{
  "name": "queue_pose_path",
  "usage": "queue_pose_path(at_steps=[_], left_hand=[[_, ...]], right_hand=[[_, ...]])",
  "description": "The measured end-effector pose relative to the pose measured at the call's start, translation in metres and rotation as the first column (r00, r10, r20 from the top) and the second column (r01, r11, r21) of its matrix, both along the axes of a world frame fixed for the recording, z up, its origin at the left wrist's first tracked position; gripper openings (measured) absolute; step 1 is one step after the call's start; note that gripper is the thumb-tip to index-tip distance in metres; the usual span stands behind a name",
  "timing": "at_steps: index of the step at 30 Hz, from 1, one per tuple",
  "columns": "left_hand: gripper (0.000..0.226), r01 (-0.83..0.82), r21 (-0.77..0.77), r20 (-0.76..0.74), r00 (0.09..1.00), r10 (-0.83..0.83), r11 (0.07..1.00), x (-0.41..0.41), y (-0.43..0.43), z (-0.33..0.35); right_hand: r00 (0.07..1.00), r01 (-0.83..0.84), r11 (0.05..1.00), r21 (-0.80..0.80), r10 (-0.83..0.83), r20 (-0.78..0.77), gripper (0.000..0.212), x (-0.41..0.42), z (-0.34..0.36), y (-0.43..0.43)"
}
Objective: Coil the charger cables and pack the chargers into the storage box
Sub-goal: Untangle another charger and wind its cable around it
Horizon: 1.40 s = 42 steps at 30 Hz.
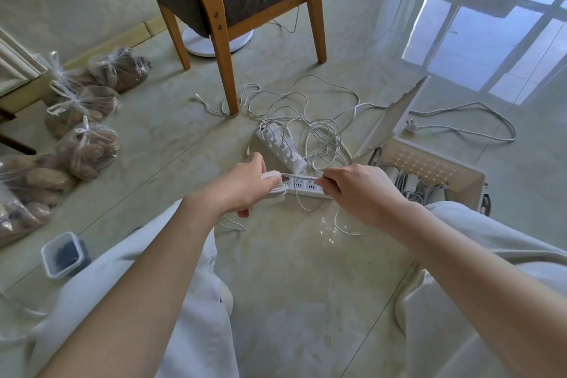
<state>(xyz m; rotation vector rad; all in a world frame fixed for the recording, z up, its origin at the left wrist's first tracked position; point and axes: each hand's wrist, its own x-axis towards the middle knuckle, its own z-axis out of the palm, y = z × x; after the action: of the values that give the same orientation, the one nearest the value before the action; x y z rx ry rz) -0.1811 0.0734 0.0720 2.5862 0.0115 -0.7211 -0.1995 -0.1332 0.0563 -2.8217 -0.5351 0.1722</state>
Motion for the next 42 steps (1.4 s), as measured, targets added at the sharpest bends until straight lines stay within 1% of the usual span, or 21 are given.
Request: queue_pose_path(at_steps=[3,6,11,14,18,20,22,26,30,36,38,39,42], left_hand=[[0.029,-0.047,0.013,0.099,0.994,0.045,0.999,0.004,-0.001,-0.009],[0.027,-0.056,-0.021,0.168,0.984,0.058,0.998,0.005,-0.005,-0.012],[0.026,-0.097,-0.172,0.267,0.953,0.142,0.980,0.006,-0.010,-0.012],[0.025,-0.090,-0.233,0.328,0.930,0.166,0.968,0.008,-0.010,-0.009],[0.024,-0.033,-0.226,0.367,0.923,0.117,0.974,0.007,-0.010,-0.006],[0.025,0.005,-0.248,0.353,0.932,0.086,0.969,0.005,-0.012,-0.005],[0.025,0.003,-0.292,0.327,0.940,0.097,0.956,0.003,-0.014,-0.005],[0.026,-0.045,-0.391,0.263,0.952,0.159,0.919,0.001,-0.013,-0.004],[0.024,-0.070,-0.506,0.214,0.955,0.204,0.860,-0.002,-0.016,0.000],[0.029,-0.148,-0.566,0.147,0.950,0.276,0.811,-0.001,-0.017,0.001],[0.028,-0.159,-0.550,0.163,0.943,0.292,0.820,0.000,-0.016,-0.002],[0.028,-0.158,-0.517,0.185,0.939,0.290,0.841,0.000,-0.015,-0.004],[0.031,-0.168,-0.331,0.257,0.931,0.260,0.929,0.002,-0.011,-0.014]], right_hand=[[0.999,-0.021,1.000,-0.004,0.021,0.030,0.035,-0.005,0.001,0.008],[0.998,-0.039,0.999,0.017,0.038,0.056,0.033,-0.011,0.003,0.013],[0.999,-0.018,0.980,0.197,0.011,0.035,0.037,-0.022,0.005,0.020],[0.993,0.107,0.966,0.235,-0.117,0.027,0.032,-0.016,0.007,0.017],[0.931,0.351,0.914,0.202,-0.364,0.027,0.031,0.007,0.013,-0.004],[0.902,0.426,0.888,0.176,-0.432,-0.002,0.032,0.013,0.013,-0.012],[0.892,0.451,0.882,0.137,-0.451,-0.034,0.032,0.014,0.012,-0.014],[0.888,0.461,0.880,0.118,-0.458,-0.049,0.031,0.014,0.011,-0.013],[0.874,0.483,0.862,0.155,-0.484,-0.030,0.032,0.016,0.013,-0.014],[0.871,0.483,0.857,0.180,-0.491,0.001,0.032,0.018,0.011,-0.014],[0.890,0.443,0.875,0.197,-0.456,0.026,0.032,0.018,0.013,-0.013],[0.907,0.400,0.894,0.202,-0.418,0.051,0.031,0.017,0.016,-0.011],[0.962,0.203,0.968,0.145,-0.225,0.154,0.025,0.008,0.022,0.001]])
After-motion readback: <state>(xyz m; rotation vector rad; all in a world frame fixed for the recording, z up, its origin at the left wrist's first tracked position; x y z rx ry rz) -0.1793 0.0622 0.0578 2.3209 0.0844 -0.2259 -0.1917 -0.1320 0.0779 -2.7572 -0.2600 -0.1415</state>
